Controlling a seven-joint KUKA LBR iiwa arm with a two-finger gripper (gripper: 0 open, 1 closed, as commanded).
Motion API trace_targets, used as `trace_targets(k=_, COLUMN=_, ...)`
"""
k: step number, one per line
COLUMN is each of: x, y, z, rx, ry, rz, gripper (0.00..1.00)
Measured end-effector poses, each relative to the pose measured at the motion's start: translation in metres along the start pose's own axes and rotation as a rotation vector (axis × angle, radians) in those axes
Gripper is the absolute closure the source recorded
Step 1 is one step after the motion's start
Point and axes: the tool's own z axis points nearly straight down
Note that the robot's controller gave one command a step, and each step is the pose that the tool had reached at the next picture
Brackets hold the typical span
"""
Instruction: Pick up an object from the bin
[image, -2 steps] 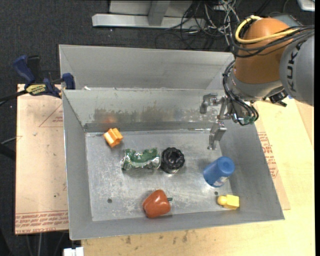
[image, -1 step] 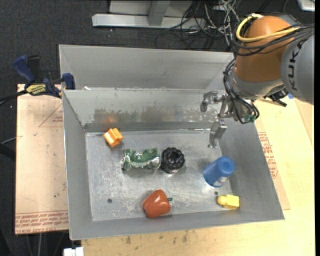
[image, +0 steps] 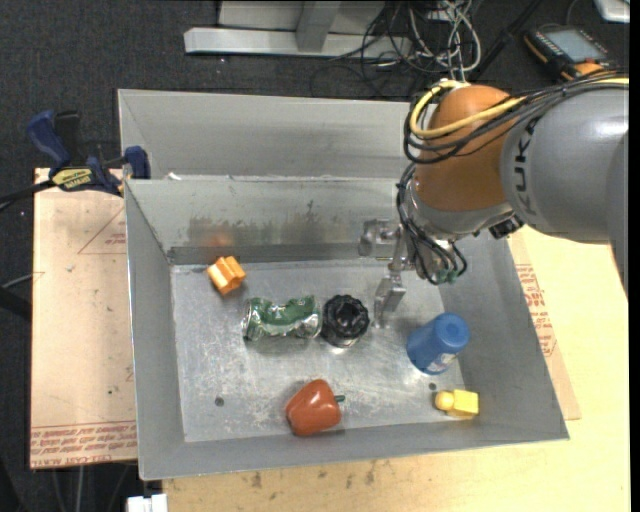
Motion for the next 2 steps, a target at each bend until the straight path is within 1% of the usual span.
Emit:
trace_targets(k=1, x=0.02, y=0.054, z=0.004, rx=-0.002, ry=0.011, rz=-0.163, gripper=0.0)
trace_targets(k=2, x=0.016, y=0.072, z=-0.015, rx=-0.003, ry=0.0, rz=-0.207, gripper=0.0)
